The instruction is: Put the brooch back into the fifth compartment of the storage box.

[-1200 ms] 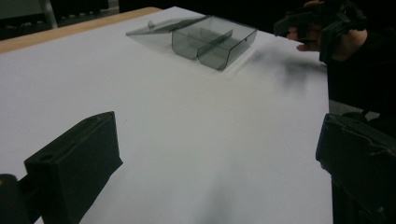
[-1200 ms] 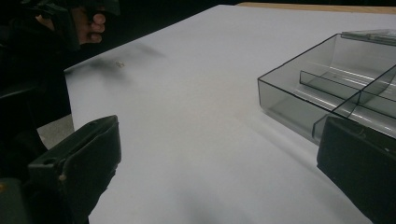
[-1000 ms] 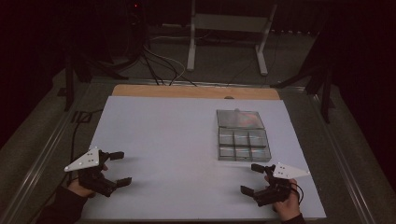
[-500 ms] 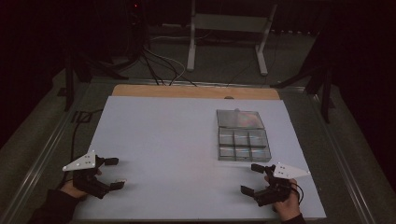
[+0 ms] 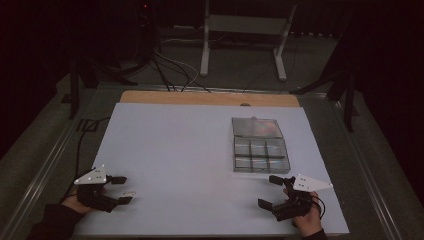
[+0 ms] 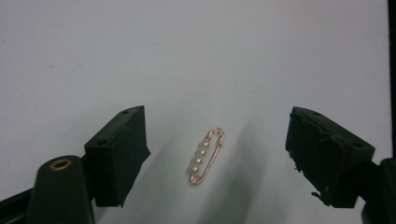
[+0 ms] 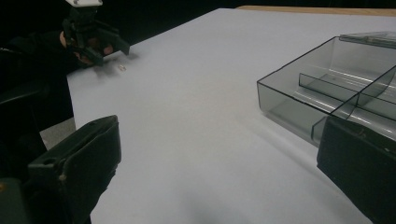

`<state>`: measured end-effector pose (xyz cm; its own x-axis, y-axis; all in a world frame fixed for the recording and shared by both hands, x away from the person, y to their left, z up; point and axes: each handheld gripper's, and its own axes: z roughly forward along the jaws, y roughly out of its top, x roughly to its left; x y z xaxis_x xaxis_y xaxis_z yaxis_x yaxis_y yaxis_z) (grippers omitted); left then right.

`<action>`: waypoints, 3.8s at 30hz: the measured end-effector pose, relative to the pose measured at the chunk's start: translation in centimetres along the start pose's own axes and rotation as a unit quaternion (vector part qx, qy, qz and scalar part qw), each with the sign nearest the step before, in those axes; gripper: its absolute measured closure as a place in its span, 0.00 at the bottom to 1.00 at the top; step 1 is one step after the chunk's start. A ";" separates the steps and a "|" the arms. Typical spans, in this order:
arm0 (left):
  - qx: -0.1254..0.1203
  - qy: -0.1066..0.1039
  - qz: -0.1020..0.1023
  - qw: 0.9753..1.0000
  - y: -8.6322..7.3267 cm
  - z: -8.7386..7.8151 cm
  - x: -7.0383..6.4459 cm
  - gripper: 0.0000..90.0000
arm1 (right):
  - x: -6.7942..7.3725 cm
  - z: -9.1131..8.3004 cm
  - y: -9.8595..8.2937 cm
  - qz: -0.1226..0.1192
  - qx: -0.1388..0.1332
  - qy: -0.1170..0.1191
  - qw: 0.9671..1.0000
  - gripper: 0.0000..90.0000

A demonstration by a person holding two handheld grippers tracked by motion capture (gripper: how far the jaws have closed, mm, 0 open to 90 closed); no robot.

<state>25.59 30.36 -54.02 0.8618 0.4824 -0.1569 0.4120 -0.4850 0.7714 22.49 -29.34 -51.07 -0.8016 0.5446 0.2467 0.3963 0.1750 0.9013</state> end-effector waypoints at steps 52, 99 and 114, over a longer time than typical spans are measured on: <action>0.032 -0.007 0.053 0.998 2.2 1.0 -0.2 0.97 | -0.1 0.0 -0.1 0.003 0.002 -0.001 1.000 0.00; 0.024 -0.069 0.047 0.996 7.9 5.2 -0.9 0.97 | 0.0 -0.1 -0.1 0.000 0.004 -0.002 1.000 0.00; 0.019 -0.105 0.061 0.992 11.2 8.9 -2.2 0.97 | 0.0 -0.2 -0.1 -0.001 0.001 -0.003 1.000 0.00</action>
<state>30.97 17.42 -50.53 0.9472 0.2576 -0.1908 0.3072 -0.5597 0.7697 22.39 -29.48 -51.05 -0.7995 0.5490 0.2436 0.3963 0.1774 0.9008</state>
